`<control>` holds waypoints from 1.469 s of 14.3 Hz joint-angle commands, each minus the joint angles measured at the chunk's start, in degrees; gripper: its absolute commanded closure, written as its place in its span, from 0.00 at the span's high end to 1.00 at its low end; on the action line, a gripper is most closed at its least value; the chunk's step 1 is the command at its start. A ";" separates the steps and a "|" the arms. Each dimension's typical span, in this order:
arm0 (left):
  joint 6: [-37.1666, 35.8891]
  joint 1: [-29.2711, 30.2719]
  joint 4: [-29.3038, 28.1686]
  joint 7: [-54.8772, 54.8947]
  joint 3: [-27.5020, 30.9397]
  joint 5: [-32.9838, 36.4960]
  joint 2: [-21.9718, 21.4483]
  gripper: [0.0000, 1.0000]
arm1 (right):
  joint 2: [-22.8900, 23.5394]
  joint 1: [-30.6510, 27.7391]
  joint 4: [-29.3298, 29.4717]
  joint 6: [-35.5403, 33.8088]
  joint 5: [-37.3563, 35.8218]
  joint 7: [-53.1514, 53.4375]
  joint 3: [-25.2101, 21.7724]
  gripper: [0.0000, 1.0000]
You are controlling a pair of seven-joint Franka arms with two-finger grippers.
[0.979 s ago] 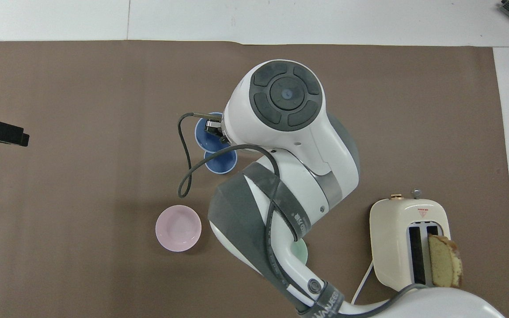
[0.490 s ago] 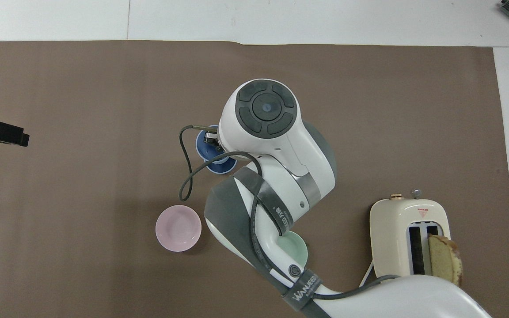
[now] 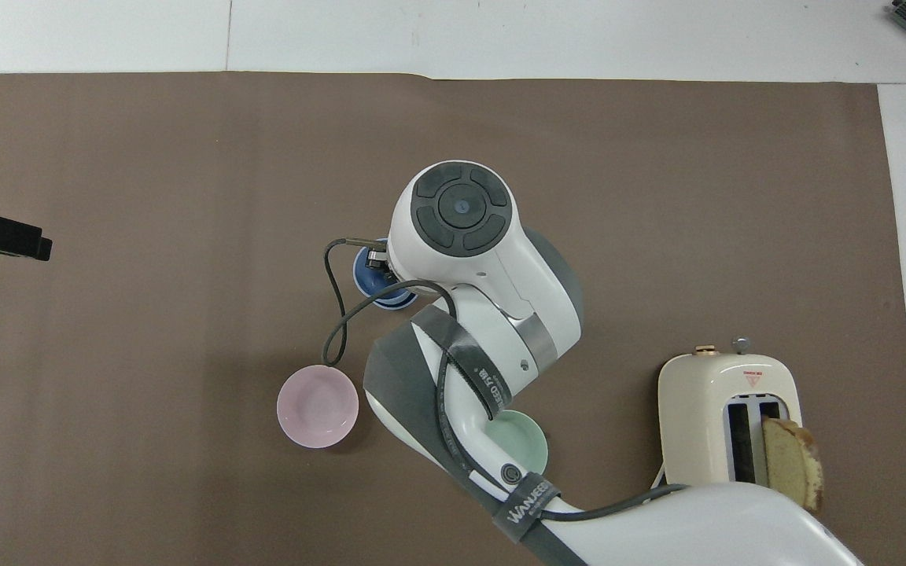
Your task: Stack blue cups with both arms
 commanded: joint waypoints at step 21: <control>-0.30 0.43 -1.11 -0.42 -0.29 0.61 -1.27 1.00 | -15.00 -17.18 5.08 -22.90 -1.60 -24.57 -2.73 1.00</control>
